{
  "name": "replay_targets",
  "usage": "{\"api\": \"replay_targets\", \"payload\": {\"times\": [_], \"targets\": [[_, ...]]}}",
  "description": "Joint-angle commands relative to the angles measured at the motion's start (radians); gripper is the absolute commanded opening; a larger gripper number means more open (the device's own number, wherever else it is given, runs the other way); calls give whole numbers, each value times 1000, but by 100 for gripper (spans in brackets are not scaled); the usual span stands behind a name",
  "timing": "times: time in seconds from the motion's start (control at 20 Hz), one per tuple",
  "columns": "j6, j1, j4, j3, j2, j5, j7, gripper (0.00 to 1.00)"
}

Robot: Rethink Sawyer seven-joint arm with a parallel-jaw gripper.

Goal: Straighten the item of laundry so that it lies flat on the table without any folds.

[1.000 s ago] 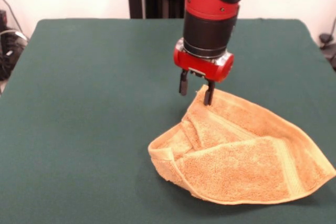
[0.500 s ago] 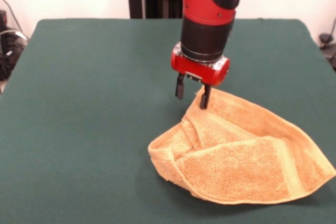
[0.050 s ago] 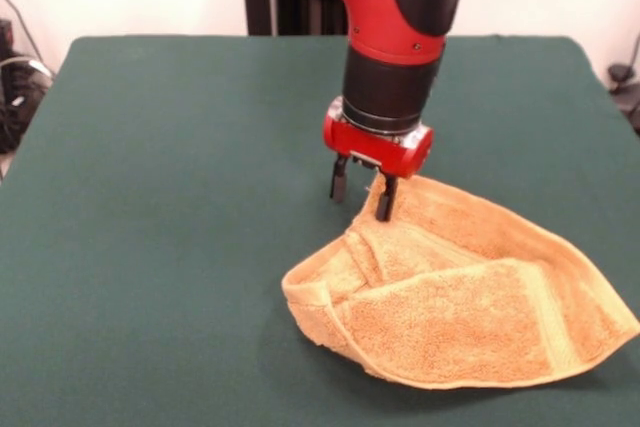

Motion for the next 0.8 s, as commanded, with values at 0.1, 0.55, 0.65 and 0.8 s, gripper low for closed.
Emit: {"api": "replay_targets", "payload": {"times": [0.1, 0.55, 0.65, 0.8], "targets": [[-1, -38, 25, 163, 106, -30, 99, 0], [91, -76, 8, 204, 104, -80, 41, 0], [91, -76, 6, 203, 104, -86, 46, 0], [79, -44, 4, 159, 101, -65, 111, 0]]}}
